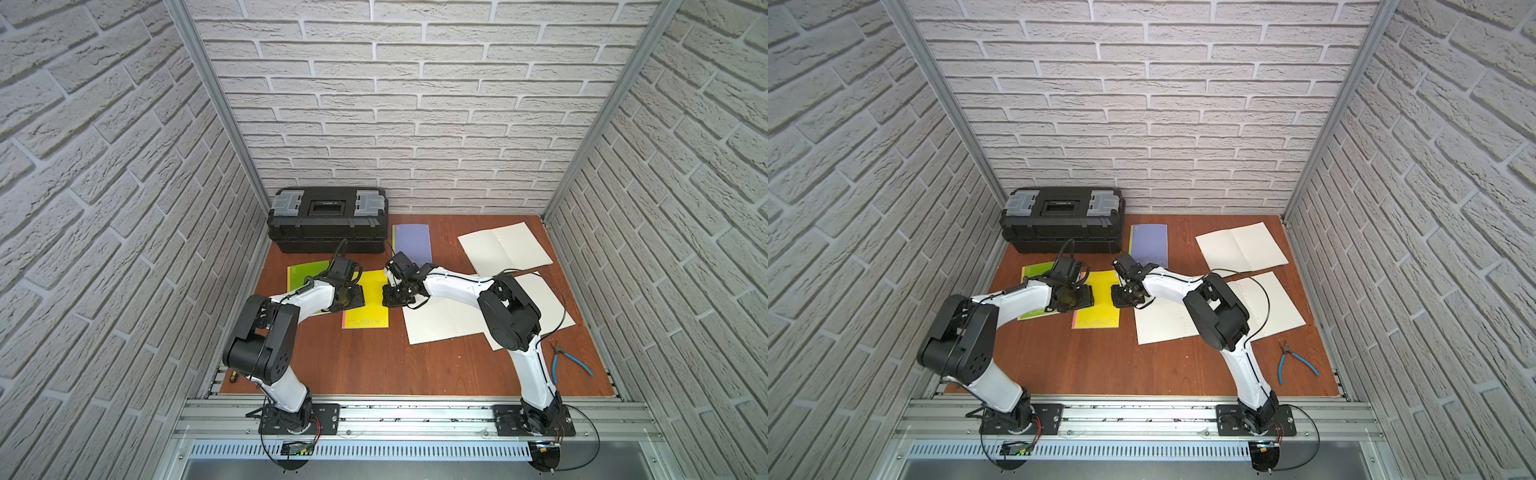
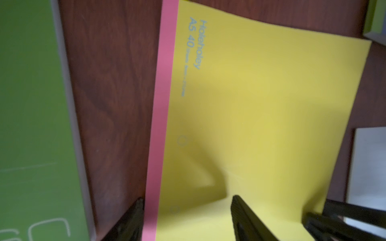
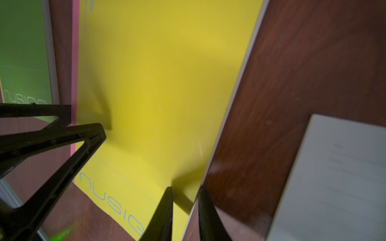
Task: Close the notebook
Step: Move the notebook to the center of the board.
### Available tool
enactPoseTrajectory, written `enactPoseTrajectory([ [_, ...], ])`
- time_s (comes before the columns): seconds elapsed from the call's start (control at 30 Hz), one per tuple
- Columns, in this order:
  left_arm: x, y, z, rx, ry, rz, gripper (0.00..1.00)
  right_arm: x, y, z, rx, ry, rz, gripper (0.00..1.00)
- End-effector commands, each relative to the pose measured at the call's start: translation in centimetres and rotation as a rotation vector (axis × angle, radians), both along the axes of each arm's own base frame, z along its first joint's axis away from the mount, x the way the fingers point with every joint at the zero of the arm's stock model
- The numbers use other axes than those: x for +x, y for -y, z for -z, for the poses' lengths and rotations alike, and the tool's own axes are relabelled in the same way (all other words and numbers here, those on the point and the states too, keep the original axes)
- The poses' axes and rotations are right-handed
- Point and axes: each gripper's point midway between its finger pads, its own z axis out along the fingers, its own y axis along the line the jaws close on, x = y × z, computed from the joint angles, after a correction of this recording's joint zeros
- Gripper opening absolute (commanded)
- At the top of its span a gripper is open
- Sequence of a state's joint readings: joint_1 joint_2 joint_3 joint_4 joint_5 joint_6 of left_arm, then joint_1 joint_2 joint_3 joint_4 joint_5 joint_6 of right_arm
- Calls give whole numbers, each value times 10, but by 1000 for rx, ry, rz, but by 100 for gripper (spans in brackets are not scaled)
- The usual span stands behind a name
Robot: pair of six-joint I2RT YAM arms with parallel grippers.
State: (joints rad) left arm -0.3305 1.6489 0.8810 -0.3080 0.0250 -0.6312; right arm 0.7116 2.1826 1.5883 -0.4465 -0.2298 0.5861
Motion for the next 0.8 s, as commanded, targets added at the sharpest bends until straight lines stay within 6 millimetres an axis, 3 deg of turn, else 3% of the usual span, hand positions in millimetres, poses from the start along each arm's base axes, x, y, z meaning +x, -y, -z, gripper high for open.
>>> enactPoseTrajectory([
  [0.0,-28,5,36,-28,-159,41,66,2,-10,8,19,-13,-41,23],
  [0.43,-2,-2,40,-13,-167,40,66,22,-23,14,54,-17,-41,24],
  [0.77,2,-2,42,-10,-177,51,66,32,-23,13,50,-12,-42,24],
])
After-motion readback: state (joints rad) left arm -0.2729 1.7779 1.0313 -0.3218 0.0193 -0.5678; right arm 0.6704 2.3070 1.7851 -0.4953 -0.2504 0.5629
